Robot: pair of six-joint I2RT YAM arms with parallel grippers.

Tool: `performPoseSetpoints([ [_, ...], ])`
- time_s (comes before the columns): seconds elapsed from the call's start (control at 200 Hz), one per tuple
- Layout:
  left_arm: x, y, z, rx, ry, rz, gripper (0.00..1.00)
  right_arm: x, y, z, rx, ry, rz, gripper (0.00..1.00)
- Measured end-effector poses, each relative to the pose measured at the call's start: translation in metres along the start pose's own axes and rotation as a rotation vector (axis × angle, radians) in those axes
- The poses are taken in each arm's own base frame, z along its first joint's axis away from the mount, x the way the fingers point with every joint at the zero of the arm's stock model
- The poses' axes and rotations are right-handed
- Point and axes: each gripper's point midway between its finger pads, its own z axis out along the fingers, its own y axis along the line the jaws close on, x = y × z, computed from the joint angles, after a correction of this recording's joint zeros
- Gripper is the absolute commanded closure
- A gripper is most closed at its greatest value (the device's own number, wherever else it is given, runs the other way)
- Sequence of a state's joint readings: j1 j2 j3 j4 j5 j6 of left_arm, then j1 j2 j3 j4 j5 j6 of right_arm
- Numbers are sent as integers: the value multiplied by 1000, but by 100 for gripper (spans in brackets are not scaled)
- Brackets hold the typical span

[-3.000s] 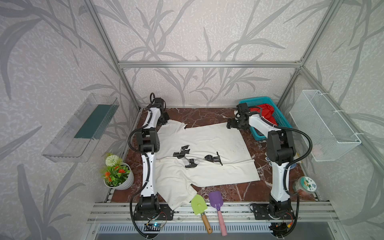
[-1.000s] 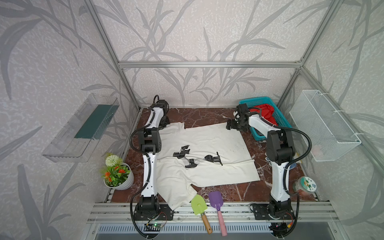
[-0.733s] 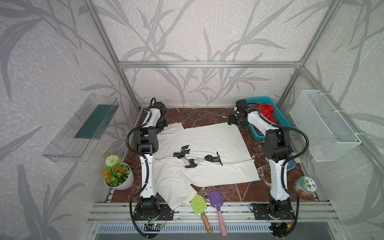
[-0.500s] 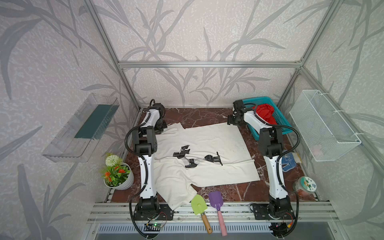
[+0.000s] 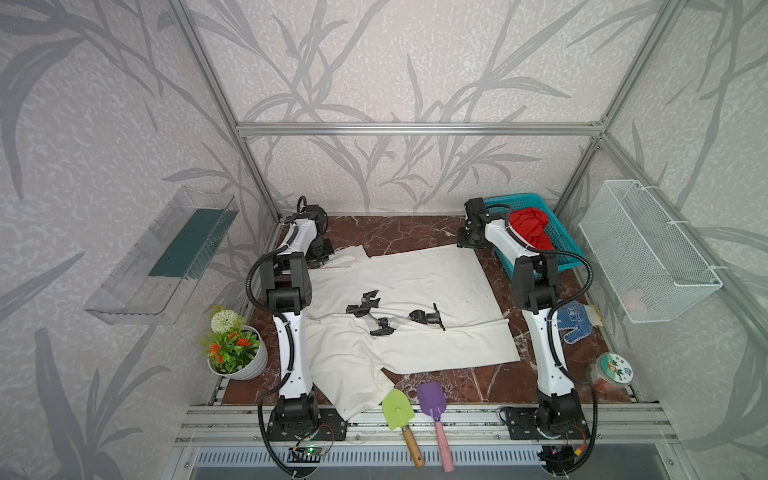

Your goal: Fold and stack the t-shirts

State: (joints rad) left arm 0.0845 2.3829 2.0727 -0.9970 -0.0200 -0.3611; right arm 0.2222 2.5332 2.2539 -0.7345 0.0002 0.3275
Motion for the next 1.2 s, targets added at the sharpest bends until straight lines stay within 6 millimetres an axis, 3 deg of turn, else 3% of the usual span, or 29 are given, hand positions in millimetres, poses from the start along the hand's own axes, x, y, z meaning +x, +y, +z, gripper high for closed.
performPoseSetpoints([
  [0.12, -10, -2, -9, 14, -41, -3, 72, 4, -2, 7, 7, 17, -4, 54],
  [0.26, -23, -6, -18, 27, -77, -9, 67, 3, -1, 5, 8, 23, -13, 78],
  [0.45, -47, -11, -29, 35, -139, -22, 62, 4, -2, 6, 10, 33, -19, 94],
  [0.6, -55, -9, -14, 16, -129, -27, 61, 7, -2, 9, 11, 45, -26, 100],
  [0.835, -40, -3, 14, -23, -51, -22, 58, 8, -2, 9, 8, 48, -37, 100],
  [0.93, -37, 0, 17, -29, -40, -23, 58, 8, -2, 9, 6, 49, -41, 81],
  [1.025, -37, 1, 17, -30, -35, -25, 60, 8, -1, 8, 5, 49, -47, 72],
  [1.13, -36, 0, 19, -26, -30, -33, 75, 7, 0, 8, 3, 45, -52, 49],
  [1.2, -36, -1, 19, -17, -28, -40, 86, 6, -1, 8, 7, 39, -57, 39],
])
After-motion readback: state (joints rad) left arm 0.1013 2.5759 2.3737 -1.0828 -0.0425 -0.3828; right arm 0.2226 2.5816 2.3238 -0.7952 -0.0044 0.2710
